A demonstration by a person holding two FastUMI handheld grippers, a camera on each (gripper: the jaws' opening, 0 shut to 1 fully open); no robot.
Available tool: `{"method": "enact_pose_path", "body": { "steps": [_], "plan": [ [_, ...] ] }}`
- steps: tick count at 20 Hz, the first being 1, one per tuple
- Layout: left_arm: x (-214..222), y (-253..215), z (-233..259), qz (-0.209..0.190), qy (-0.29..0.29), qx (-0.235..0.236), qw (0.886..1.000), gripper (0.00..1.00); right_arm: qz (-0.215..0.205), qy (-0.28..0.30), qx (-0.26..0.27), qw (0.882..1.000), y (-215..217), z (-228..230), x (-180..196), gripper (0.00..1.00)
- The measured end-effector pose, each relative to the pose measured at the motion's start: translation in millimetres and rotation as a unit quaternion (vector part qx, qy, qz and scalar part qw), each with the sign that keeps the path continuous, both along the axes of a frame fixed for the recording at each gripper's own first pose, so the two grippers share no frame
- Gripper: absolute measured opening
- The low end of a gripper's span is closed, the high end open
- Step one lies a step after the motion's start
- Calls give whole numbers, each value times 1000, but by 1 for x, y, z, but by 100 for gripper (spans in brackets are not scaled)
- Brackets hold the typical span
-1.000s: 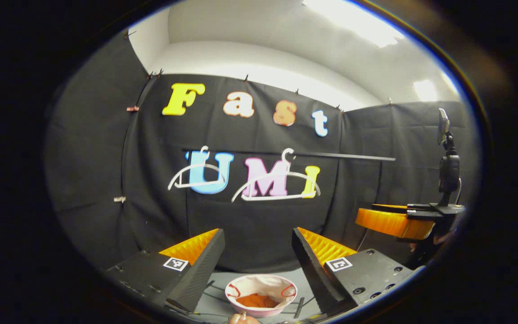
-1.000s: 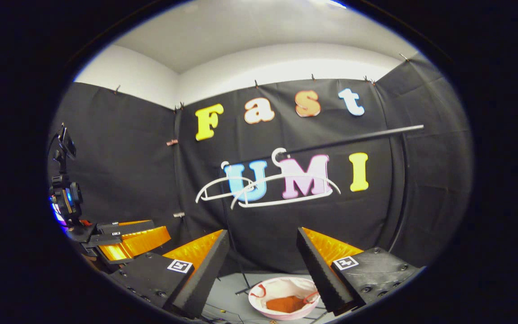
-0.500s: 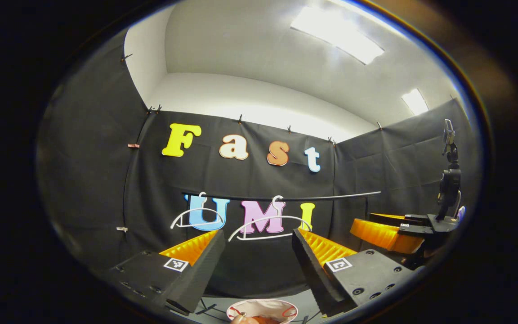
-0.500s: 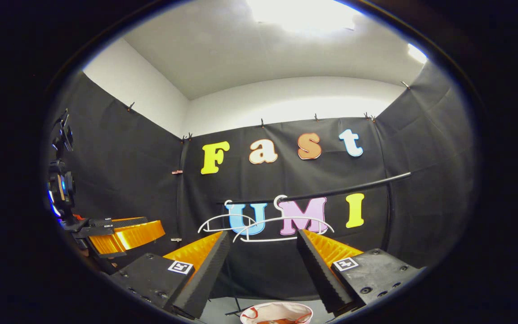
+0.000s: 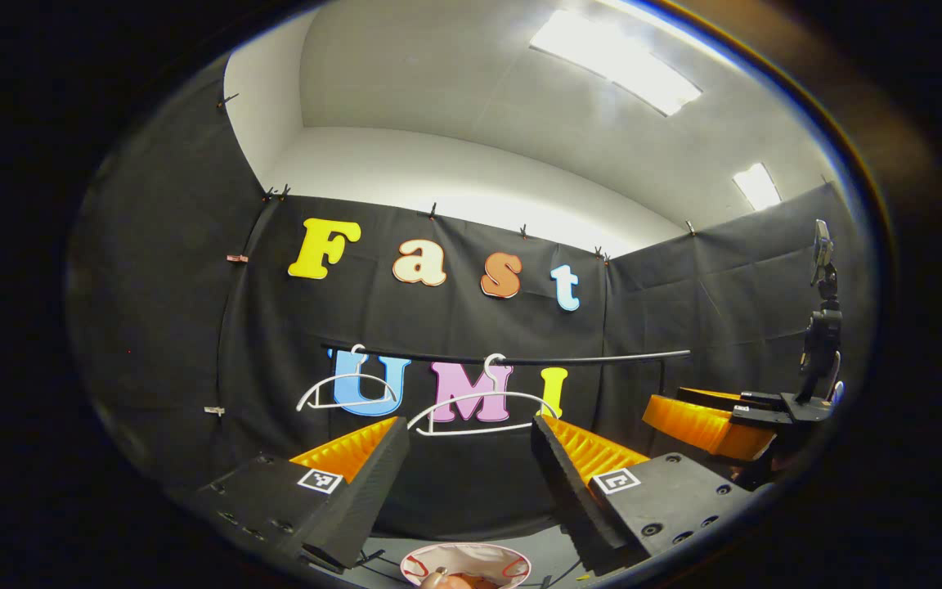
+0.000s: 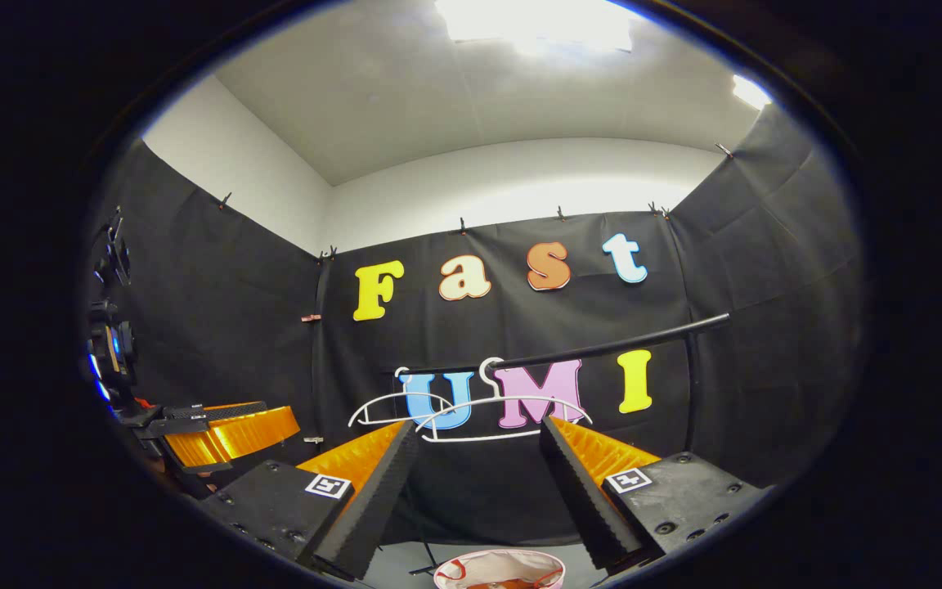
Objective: Grasp the clothes on the hanger with both hands and then place them into the laundry hamper below.
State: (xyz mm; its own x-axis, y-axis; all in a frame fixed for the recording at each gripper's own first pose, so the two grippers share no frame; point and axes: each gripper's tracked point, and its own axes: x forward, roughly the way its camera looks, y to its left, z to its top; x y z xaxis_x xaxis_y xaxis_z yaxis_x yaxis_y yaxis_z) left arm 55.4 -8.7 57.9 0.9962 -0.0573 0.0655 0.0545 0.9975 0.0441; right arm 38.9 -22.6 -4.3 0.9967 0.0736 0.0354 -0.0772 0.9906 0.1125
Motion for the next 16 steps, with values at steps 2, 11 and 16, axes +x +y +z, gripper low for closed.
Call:
{"method": "enact_pose_path", "body": {
  "steps": [2,11,16],
  "plan": [
    [-2,-3,1,1,-1,1,1000,95,0,-8,3,1000,-3,5,-1,97],
    [-2,-18,-2,9,1,-1,1000,95,3,-4,-4,1000,-13,7,-12,97],
    [-7,-22,1,8,0,-7,1000,95,3,0,-3,1000,-14,6,-18,100]
  ]
}}
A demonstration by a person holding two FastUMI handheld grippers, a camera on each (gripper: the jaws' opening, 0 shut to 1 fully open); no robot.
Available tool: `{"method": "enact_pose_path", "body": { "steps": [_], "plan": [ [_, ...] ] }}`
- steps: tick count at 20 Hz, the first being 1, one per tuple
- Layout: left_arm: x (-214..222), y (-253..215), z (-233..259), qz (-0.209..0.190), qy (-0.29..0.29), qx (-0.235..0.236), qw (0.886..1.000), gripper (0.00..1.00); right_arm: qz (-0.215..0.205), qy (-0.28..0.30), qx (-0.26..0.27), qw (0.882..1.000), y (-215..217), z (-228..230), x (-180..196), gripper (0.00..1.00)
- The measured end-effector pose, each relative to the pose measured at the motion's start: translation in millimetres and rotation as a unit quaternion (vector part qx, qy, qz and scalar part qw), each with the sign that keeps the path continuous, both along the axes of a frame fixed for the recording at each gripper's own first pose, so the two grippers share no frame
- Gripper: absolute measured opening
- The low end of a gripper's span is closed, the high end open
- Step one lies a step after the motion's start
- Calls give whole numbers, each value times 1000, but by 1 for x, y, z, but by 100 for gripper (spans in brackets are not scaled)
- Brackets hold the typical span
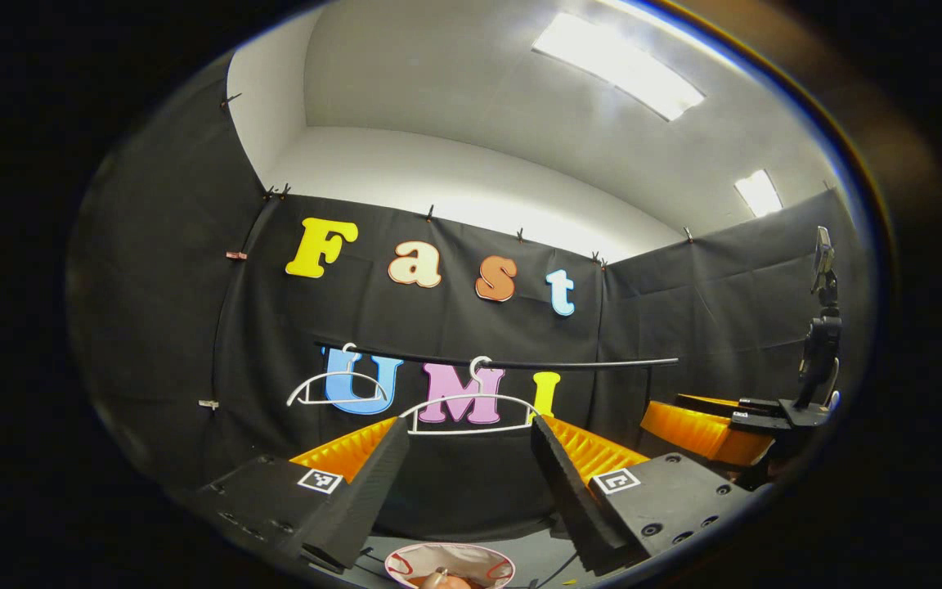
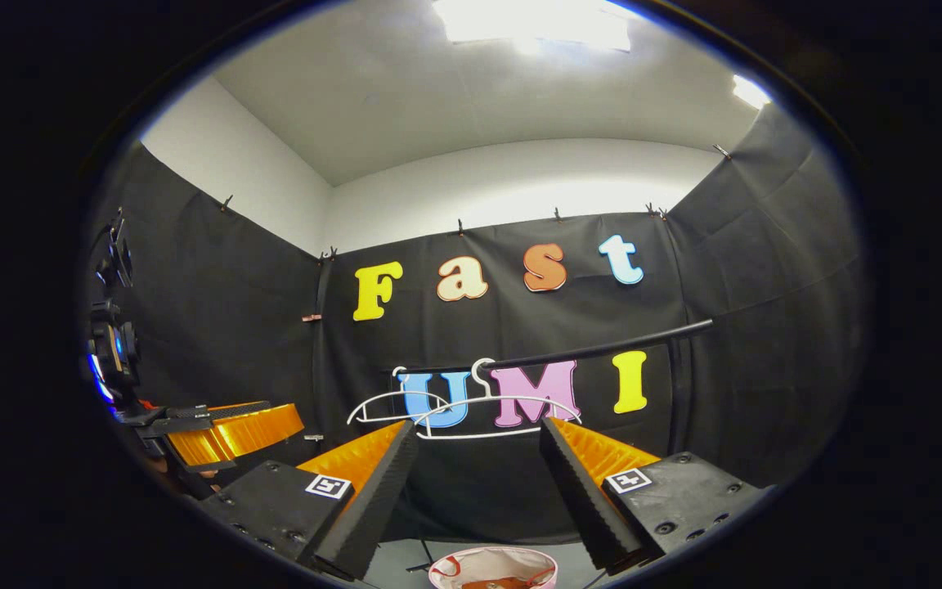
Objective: Grasp the clothes on the hanger with both hands and then place them into the laundry hamper below.
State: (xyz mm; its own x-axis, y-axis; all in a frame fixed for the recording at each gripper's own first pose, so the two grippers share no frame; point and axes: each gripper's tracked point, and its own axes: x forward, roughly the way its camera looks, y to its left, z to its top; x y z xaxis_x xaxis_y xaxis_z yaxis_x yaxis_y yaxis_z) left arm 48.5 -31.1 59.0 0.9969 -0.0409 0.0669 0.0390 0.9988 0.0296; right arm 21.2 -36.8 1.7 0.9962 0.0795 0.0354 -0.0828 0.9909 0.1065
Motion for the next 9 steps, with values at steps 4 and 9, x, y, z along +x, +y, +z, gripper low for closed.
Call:
{"method": "enact_pose_path", "body": {
  "steps": [4,9],
  "plan": [
    [-4,1,-2,3,7,-3,1000,95,3,-2,5,1000,3,0,-4,97],
    [-10,0,0,2,5,-5,1000,95,8,-2,3,1000,8,0,-6,97]
  ]
}}
